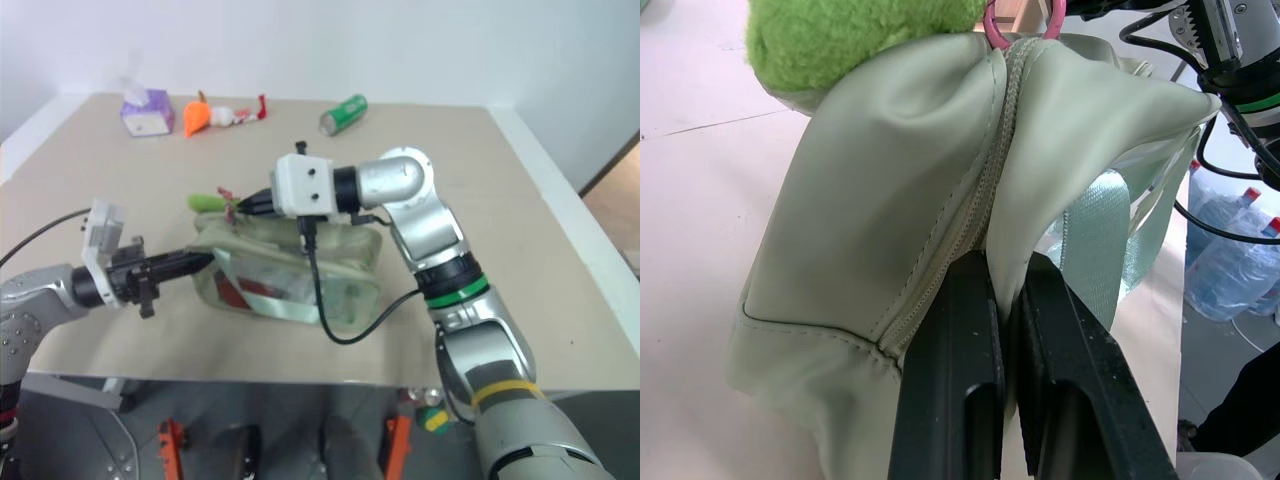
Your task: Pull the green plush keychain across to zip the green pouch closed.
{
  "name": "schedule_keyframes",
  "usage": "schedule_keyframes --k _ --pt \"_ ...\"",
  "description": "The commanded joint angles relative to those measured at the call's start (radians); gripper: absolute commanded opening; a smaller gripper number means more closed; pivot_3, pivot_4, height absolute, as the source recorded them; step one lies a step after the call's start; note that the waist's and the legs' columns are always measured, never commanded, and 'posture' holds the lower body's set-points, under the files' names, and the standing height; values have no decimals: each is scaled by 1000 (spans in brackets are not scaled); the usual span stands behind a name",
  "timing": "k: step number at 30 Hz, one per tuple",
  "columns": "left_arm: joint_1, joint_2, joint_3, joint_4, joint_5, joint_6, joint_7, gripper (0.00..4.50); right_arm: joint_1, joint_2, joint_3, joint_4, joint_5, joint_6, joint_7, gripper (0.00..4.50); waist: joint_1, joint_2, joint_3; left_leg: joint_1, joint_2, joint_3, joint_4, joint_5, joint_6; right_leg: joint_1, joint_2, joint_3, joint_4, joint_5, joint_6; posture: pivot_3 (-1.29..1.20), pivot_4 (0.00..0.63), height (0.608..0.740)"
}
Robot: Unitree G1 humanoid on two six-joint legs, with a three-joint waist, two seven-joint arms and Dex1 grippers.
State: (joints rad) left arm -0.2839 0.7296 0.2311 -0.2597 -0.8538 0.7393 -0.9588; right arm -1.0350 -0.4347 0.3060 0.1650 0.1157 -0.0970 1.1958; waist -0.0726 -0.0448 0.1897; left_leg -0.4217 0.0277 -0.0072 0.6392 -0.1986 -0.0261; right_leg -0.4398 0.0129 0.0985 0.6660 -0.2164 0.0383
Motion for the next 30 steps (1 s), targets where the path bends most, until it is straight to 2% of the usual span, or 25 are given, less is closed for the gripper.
schedule_keyframes --k 1,2,6,12,15,22,30 --pt "2 1 6 -29 -8 -5 0 0 -38 -25 -43 5 5 2 2 15 0 0 0 0 0 0 0 0 0 0 0 0 0 0 0 0 150 740" --pt "3 1 6 -29 -8 -5 1 0 -44 -38 -53 3 18 26 11 15 0 0 0 0 0 0 0 0 0 0 0 0 0 0 0 0 150 740" --pt "2 0 6 -32 -9 -4 2 0 -77 -74 -81 17 40 95 25 1123 0 0 0 0 0 0 0 0 0 0 0 0 0 0 0 0 150 740" --pt "-2 -6 0 -35 -12 -3 8 0 -162 -69 -75 213 -78 -19 -75 3234 -1 0 0 1 0 0 0 0 0 0 0 0 0 0 -1 0 150 740" --pt "-5 -8 -3 -35 -11 -2 8 0 -184 -60 -42 300 -114 -113 -45 4216 -1 0 0 0 0 1 0 0 0 0 0 0 0 1 -1 0 150 740" --pt "-11 -15 -6 -36 -10 -3 13 0 -239 18 -12 494 -172 -261 -53 4216 -2 0 0 0 0 1 -1 0 0 0 0 0 0 2 -3 0 150 740" --pt "-6 -19 -3 -49 -15 2 24 0 -258 96 -18 528 -123 -262 37 4216 -2 0 0 0 0 0 -1 0 0 0 0 0 0 3 -5 0 150 740"
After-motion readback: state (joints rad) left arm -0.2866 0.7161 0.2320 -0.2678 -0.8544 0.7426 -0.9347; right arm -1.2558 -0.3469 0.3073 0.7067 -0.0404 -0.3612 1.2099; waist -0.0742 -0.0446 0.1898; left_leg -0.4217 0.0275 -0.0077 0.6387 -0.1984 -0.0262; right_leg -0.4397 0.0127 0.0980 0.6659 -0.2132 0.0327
